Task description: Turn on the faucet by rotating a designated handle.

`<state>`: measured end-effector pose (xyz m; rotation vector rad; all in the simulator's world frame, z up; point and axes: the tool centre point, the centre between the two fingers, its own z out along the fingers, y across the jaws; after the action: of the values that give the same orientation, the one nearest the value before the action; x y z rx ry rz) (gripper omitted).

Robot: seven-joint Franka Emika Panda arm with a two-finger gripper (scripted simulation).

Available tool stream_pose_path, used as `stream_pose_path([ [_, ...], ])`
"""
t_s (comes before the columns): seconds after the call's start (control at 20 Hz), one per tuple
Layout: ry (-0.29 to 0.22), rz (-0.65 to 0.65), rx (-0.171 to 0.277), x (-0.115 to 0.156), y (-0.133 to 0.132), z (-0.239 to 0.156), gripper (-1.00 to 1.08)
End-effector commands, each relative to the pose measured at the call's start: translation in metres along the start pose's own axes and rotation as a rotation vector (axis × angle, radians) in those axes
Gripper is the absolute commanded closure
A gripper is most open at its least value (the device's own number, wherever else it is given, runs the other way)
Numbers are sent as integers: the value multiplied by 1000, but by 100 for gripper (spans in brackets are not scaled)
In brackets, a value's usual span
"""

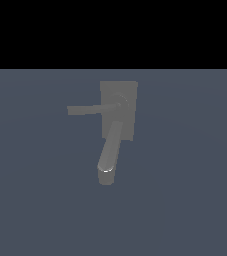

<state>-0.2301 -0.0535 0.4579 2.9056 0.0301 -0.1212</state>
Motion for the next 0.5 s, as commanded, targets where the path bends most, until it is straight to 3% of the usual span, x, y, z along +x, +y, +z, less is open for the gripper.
stream_pose_path([
  [0.0, -28, -24, -66, 5, 7, 9, 108],
  [0.45, -122, -128, -305, 28, 32, 35, 108],
])
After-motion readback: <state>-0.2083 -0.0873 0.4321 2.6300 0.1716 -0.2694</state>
